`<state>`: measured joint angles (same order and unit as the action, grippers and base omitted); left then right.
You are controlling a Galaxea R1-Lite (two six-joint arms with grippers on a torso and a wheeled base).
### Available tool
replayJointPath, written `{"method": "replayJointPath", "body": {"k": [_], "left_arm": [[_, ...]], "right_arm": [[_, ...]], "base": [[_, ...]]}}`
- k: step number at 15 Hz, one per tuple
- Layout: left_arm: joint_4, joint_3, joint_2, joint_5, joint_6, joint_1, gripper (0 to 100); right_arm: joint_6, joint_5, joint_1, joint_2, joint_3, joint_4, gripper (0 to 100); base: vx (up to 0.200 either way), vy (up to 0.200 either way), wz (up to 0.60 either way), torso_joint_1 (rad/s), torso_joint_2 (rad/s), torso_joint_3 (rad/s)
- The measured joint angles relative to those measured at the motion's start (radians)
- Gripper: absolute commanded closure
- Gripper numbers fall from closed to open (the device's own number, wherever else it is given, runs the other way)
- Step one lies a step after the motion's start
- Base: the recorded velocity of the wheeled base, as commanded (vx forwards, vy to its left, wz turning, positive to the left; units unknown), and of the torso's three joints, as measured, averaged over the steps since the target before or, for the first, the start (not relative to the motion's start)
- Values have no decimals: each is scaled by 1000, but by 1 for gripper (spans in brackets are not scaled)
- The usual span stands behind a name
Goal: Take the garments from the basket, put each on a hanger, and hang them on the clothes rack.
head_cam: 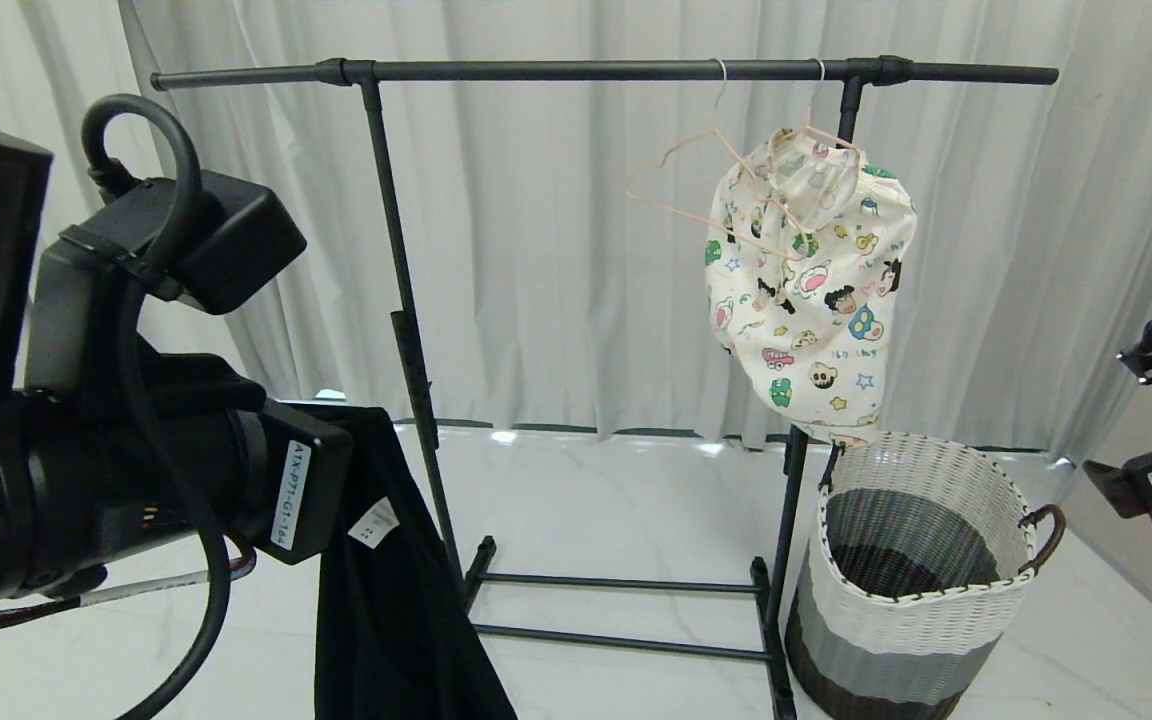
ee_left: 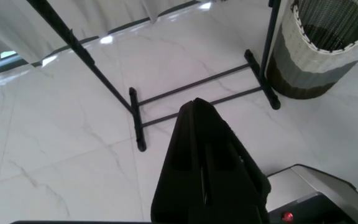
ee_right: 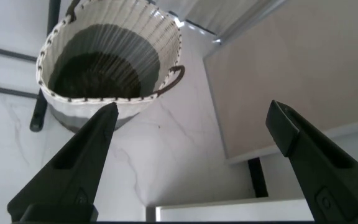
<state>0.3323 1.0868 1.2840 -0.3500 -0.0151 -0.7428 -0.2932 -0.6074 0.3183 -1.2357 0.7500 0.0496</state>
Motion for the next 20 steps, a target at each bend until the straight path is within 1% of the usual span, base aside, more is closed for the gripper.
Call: {"method": "replayJointPath", "body": {"k": [2, 5, 8, 12, 14, 20], "left_arm": [[-3, -3, -1, -28, 0, -18, 100], [-6, -4, -2, -36, 0, -38, 100], [-7, -4, -2, -63, 0, -41, 100], [-5, -5, -2, -66, 0, -42, 100], [-5, -5, -2, -66, 0, -43, 100], [-6, -4, -2, -67, 1, -47, 100]], "right_arm": [[2, 4, -1, 3, 0, 13, 0], [1, 4, -1, 4, 2, 29, 0], [-1, 4, -1, 4, 2, 31, 0], [-1, 4, -1, 6, 6, 32, 0], [-2, 4, -1, 6, 6, 53, 0], [0, 8, -1, 7, 6, 54, 0]], "base": [[0, 0, 0, 0, 0, 0], [0, 0, 0, 67, -188, -177], [0, 0, 0, 134, -469, -287], [0, 0, 0, 161, -461, -297], [0, 0, 0, 181, -476, -293], [0, 0, 0, 203, -486, -284]]}}
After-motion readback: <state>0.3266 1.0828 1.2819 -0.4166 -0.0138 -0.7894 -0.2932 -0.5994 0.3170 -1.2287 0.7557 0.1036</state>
